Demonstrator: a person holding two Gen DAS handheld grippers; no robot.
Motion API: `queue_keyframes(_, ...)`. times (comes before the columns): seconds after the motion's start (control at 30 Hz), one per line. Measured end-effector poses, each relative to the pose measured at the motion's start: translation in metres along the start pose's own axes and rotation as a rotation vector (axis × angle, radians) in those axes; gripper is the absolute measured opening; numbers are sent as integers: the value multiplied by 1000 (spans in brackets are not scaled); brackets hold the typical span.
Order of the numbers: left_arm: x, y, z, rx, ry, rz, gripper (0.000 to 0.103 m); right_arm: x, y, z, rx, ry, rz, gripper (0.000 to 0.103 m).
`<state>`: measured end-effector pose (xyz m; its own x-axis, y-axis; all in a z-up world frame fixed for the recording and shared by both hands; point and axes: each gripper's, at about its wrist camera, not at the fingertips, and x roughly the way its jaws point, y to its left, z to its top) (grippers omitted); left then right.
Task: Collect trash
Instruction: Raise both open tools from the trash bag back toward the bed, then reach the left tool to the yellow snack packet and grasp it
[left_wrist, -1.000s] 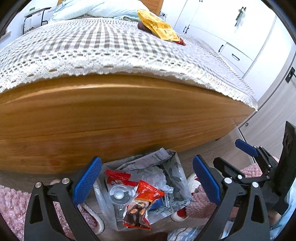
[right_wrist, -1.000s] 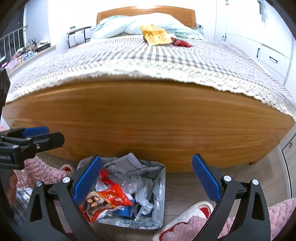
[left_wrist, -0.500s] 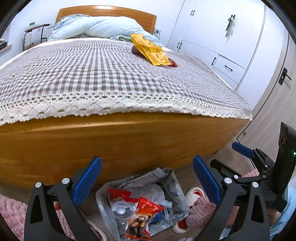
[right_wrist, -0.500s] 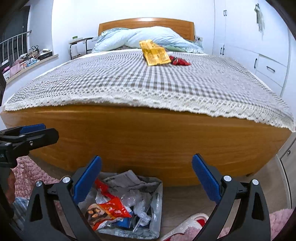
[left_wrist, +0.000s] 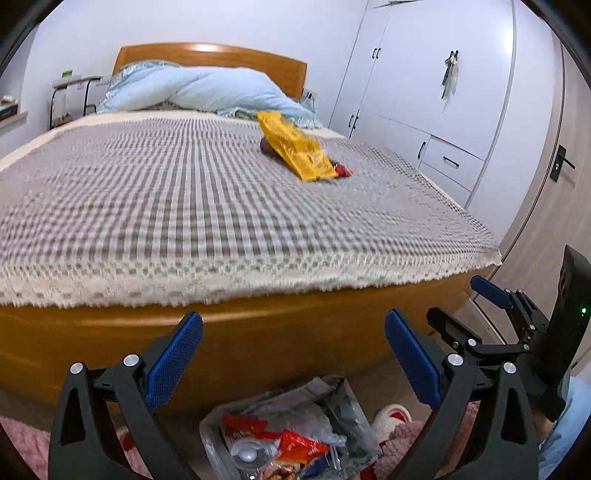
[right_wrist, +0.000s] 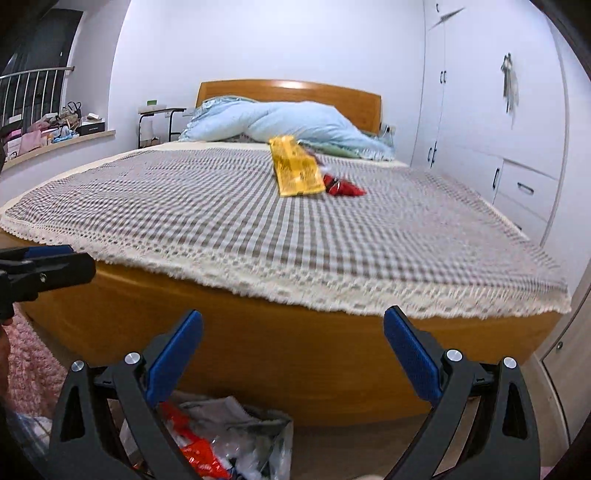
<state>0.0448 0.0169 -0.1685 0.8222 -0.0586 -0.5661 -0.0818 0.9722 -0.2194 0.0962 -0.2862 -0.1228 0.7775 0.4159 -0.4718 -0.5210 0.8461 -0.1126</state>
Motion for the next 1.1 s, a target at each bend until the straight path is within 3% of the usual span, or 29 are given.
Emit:
queue_keyframes(0.7,16,-7,69,41,-173,-8,96,18,-28,48,19,-156,-62,94)
queue_keyframes(1.1,42,-1,111,49,-216,8,96,46,-40,86,27,-212,-84,94)
